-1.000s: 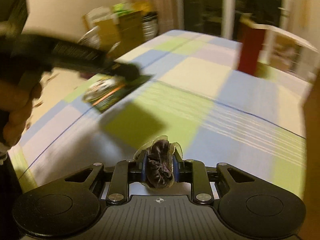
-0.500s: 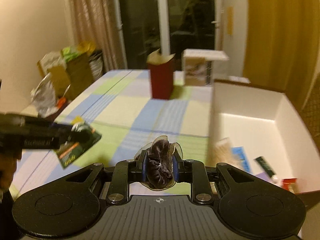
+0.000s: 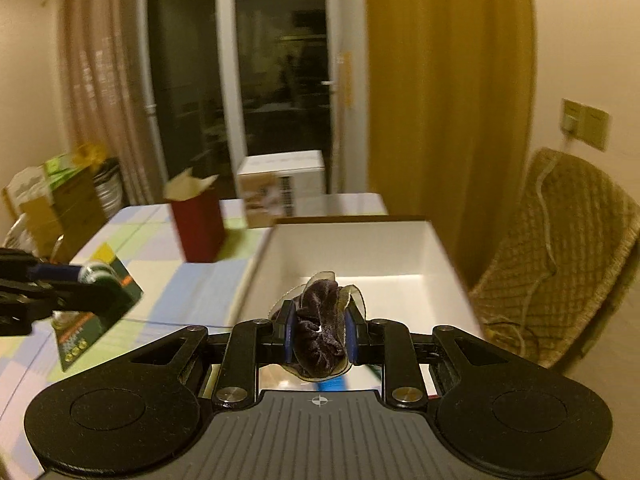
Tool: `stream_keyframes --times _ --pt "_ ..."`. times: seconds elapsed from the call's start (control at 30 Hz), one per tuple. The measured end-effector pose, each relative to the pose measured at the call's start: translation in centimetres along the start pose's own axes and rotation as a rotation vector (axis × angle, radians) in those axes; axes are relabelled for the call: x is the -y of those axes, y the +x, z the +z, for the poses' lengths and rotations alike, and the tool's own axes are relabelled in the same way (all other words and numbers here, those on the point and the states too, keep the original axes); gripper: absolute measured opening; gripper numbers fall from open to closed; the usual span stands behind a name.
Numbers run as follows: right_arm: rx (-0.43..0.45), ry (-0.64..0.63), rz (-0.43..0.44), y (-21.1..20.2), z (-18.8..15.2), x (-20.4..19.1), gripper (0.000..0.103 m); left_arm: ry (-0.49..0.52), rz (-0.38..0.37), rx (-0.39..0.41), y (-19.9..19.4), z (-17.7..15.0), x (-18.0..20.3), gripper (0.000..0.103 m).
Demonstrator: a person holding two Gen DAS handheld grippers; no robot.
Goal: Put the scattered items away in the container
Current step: 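Carry the lip balm card with the left tool while the right tool carries the pouch over the box, then open the left tool to drop the lip balm card while the right tool drops the pouch into the box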
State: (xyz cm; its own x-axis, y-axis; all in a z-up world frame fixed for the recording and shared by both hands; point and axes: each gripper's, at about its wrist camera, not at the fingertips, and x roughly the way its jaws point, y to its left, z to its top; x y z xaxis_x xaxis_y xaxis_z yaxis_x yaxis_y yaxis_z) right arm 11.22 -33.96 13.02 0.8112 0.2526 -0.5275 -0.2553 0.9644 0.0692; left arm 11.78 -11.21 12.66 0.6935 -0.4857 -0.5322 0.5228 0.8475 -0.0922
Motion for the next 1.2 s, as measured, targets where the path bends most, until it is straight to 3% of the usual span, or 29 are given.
stream_keyframes --times 0.2,0.43,1.2 --pt "-0.031 0.132 -0.035 0.7 -0.4 3.7 0.027 0.081 -0.076 0.01 3.6 3.1 3.6 0.029" --pt "-0.1 0.272 -0.051 1.9 -0.7 6.8 0.027 0.143 -0.118 -0.019 7.2 3.7 6.3 0.029" --pt "-0.134 0.311 -0.089 2.5 -0.9 7.5 0.027 0.181 -0.139 -0.083 11.1 2.7 7.4 0.029"
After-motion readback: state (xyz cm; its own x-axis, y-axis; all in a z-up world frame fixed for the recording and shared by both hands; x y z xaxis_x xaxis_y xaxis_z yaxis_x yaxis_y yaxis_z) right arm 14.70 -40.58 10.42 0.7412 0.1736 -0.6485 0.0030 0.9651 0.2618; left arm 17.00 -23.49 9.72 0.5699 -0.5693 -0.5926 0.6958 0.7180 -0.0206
